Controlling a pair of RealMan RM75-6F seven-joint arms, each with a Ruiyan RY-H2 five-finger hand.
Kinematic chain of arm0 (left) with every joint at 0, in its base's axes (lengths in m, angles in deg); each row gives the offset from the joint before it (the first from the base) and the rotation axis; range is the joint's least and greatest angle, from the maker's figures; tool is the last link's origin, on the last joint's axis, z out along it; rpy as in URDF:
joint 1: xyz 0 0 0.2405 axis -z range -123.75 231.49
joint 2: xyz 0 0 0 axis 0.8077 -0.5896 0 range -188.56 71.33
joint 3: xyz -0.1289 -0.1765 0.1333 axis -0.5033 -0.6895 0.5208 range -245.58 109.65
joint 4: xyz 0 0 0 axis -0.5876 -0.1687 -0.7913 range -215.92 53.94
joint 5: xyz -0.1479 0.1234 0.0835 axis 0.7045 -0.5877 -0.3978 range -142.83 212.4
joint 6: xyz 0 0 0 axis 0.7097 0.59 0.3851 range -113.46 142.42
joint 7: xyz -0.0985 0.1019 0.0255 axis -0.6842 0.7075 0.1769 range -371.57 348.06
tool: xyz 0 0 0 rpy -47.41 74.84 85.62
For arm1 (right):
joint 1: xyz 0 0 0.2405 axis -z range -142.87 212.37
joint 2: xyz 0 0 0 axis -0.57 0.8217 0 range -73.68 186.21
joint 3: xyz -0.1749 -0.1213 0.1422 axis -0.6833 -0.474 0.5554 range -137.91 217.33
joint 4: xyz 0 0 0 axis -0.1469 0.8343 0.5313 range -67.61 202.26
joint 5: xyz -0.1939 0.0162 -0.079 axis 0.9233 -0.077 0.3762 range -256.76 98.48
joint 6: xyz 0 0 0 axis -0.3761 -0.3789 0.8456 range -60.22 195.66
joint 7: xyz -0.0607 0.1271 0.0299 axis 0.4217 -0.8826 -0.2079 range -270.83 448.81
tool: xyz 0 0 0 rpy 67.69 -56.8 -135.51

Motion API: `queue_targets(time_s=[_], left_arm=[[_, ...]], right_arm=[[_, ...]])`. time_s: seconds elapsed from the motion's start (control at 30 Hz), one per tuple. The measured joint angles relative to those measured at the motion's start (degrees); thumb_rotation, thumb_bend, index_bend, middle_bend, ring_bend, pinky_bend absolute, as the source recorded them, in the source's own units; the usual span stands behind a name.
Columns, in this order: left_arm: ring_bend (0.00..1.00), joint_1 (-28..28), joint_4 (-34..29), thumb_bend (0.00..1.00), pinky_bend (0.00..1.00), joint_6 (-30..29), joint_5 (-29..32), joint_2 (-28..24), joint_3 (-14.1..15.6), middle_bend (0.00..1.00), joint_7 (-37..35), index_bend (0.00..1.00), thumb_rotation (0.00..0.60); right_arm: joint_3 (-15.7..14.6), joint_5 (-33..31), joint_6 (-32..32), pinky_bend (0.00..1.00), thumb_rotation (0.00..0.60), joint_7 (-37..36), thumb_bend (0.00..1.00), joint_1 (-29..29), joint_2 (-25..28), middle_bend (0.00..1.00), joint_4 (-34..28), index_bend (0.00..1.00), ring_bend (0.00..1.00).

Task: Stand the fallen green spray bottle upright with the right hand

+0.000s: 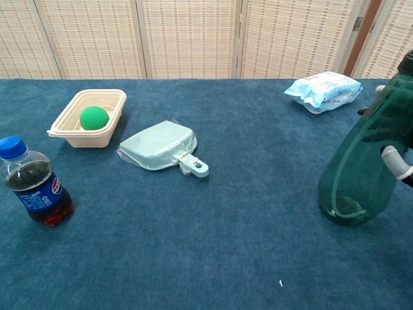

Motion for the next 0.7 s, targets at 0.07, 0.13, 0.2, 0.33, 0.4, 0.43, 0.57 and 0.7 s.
queue_targets(time_s=[0.07, 0.13, 0.2, 0.33, 0.4, 0.43, 0.57, 0.7], left_arm=[[0.0, -0.03, -0.19, 0.61, 0.0, -0.11, -0.02, 0.0, 0.01, 0.0, 0.18, 0.06, 0.6], [0.0, -0.03, -0.4, 0.61, 0.0, -0.2, -0.05, -0.05, -0.02, 0.0, 0.3, 0.06, 0.6], [0.0, 0.01, -0.57, 0.61, 0.0, -0.23, -0.09, -0.09, -0.05, 0.0, 0.46, 0.06, 0.6], [0.0, 0.08, -0.79, 0.61, 0.0, -0.2, -0.1, -0.07, -0.05, 0.0, 0.76, 0.06, 0.6], [0.0, 0.09, -0.99, 0.61, 0.0, -0.23, -0.07, -0.06, -0.05, 0.0, 1.11, 0.06, 0.6], [0.0, 0.09, -1.12, 0.61, 0.0, -0.27, -0.05, -0.06, -0.05, 0.0, 1.26, 0.06, 0.6], [0.0, 0.1, -1.64, 0.61, 0.0, -0.47, -0.04, -0.18, -0.11, 0.0, 1.79, 0.06, 0.6], [0.0, 0.22, -1.91, 0.61, 0.0, -0.36, 0.12, -0.24, -0.17, 0.0, 2.18, 0.06, 0.6]], right_arm=[[0.05, -0.09, 0.21, 0.41, 0.6, -0.05, 0.36, 0.06, 0.01, 0.35, 0.04, 0.19, 0.3], [0.09, -0.15, 0.49, 0.41, 0.6, -0.04, 0.36, 0.09, 0.04, 0.35, 0.04, 0.19, 0.3], [0.13, -0.21, 0.91, 0.41, 0.6, 0.1, 0.36, 0.14, 0.1, 0.35, 0.02, 0.19, 0.3], [0.2, -0.36, 1.43, 0.41, 0.6, 0.21, 0.35, 0.42, 0.2, 0.35, -0.15, 0.19, 0.31], [0.29, -0.51, 1.67, 0.41, 0.6, 0.1, 0.34, 0.64, 0.21, 0.35, -0.2, 0.19, 0.31], [0.35, -0.59, 1.78, 0.41, 0.6, 0.04, 0.34, 0.71, 0.21, 0.35, -0.21, 0.19, 0.31], [0.63, -0.92, 2.26, 0.41, 0.6, -0.16, 0.31, 0.95, 0.21, 0.35, -0.18, 0.19, 0.31], [0.74, -1.06, 2.55, 0.41, 0.6, -0.27, 0.3, 1.03, 0.24, 0.34, -0.17, 0.19, 0.31]])
